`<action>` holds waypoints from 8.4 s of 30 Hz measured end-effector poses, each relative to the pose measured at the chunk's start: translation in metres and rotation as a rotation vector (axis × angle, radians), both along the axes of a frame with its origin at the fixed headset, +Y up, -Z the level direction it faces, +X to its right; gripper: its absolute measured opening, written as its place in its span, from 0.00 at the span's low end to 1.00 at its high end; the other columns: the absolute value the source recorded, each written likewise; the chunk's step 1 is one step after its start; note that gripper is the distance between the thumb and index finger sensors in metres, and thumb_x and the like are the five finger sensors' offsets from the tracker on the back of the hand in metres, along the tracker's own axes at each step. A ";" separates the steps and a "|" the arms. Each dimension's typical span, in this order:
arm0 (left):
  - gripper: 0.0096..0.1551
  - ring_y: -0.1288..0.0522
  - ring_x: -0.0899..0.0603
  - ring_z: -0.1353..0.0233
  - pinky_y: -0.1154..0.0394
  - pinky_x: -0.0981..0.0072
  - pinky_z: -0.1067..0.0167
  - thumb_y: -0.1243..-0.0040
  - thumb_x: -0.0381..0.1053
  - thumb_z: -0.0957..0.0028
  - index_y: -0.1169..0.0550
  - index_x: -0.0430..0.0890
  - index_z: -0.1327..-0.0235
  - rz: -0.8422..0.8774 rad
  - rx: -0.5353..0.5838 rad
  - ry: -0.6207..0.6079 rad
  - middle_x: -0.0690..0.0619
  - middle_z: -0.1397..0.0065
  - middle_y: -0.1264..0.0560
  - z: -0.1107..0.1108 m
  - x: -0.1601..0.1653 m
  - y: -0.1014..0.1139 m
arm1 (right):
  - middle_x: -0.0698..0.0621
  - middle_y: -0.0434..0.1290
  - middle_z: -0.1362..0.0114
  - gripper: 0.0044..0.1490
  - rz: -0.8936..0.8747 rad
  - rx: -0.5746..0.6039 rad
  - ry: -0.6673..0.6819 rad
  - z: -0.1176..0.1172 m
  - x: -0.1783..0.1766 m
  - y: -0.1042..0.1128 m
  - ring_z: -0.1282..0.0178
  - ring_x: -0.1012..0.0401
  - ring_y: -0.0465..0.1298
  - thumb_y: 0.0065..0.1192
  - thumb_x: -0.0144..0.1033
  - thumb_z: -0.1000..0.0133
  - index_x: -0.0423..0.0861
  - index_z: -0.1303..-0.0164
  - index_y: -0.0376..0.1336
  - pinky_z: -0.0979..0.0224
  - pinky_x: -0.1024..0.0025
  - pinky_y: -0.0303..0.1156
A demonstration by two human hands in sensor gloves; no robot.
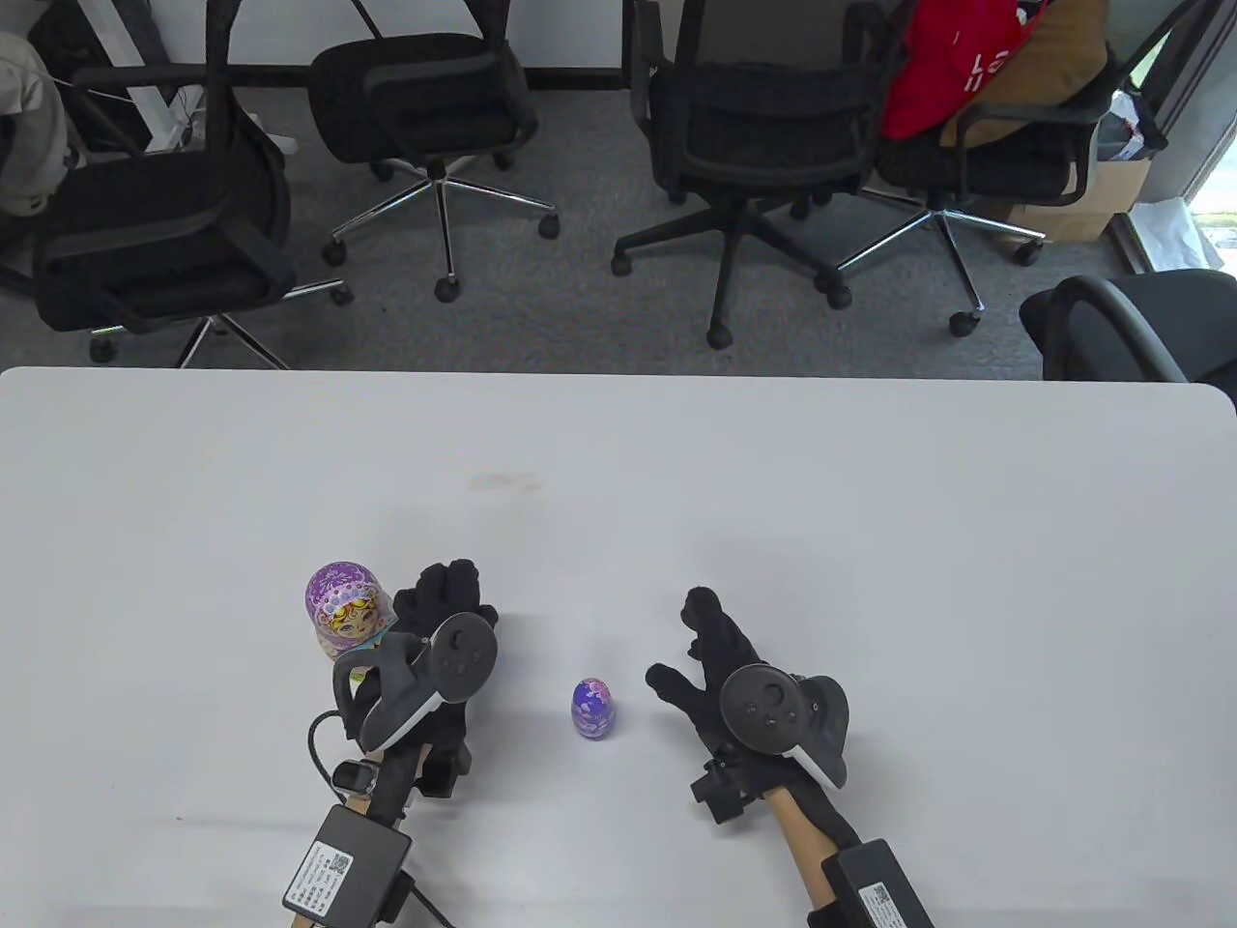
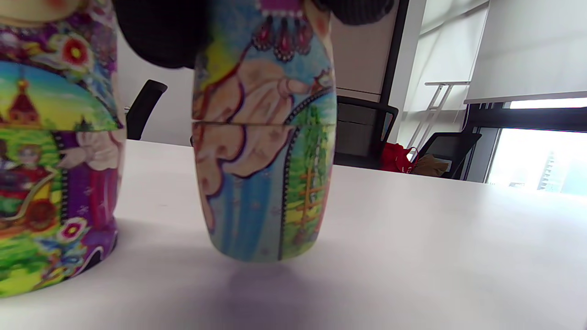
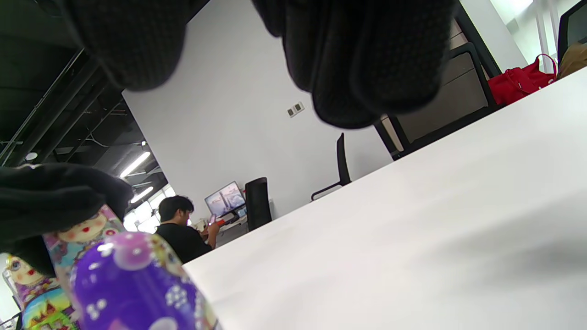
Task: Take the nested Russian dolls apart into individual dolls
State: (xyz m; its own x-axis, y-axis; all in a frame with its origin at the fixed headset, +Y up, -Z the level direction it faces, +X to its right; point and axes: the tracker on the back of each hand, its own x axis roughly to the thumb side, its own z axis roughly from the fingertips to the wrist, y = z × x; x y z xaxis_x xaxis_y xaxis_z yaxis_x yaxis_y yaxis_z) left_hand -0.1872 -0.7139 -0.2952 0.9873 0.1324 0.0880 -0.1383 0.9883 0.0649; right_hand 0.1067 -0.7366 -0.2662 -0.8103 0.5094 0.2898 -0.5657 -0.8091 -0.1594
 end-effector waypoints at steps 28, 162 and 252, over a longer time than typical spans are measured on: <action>0.38 0.32 0.31 0.24 0.25 0.49 0.34 0.53 0.56 0.36 0.38 0.41 0.14 0.018 0.089 0.003 0.36 0.16 0.37 0.005 0.001 0.015 | 0.37 0.63 0.23 0.57 0.001 -0.025 -0.017 -0.002 0.004 -0.001 0.36 0.46 0.75 0.63 0.52 0.49 0.35 0.19 0.45 0.37 0.57 0.77; 0.36 0.23 0.45 0.52 0.17 0.62 0.62 0.55 0.60 0.37 0.31 0.37 0.26 0.575 0.094 -0.305 0.37 0.37 0.26 0.038 0.057 0.022 | 0.40 0.72 0.35 0.50 0.240 0.110 -0.016 0.018 -0.046 0.003 0.40 0.47 0.75 0.69 0.52 0.54 0.37 0.27 0.59 0.38 0.56 0.76; 0.34 0.19 0.38 0.38 0.18 0.55 0.46 0.48 0.53 0.37 0.28 0.38 0.22 0.102 -0.116 -0.432 0.39 0.30 0.22 0.043 0.094 0.001 | 0.37 0.67 0.25 0.53 0.093 -0.122 -0.036 -0.007 -0.004 -0.020 0.36 0.47 0.75 0.69 0.45 0.52 0.34 0.22 0.51 0.33 0.55 0.75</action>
State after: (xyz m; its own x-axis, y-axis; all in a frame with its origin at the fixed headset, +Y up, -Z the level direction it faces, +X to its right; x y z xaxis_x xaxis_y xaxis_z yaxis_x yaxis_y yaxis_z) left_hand -0.0933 -0.7129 -0.2523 0.8447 0.2600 0.4678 -0.2248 0.9656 -0.1308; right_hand 0.1022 -0.7567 -0.2732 -0.8643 0.4614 0.2004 -0.4832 -0.8723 -0.0756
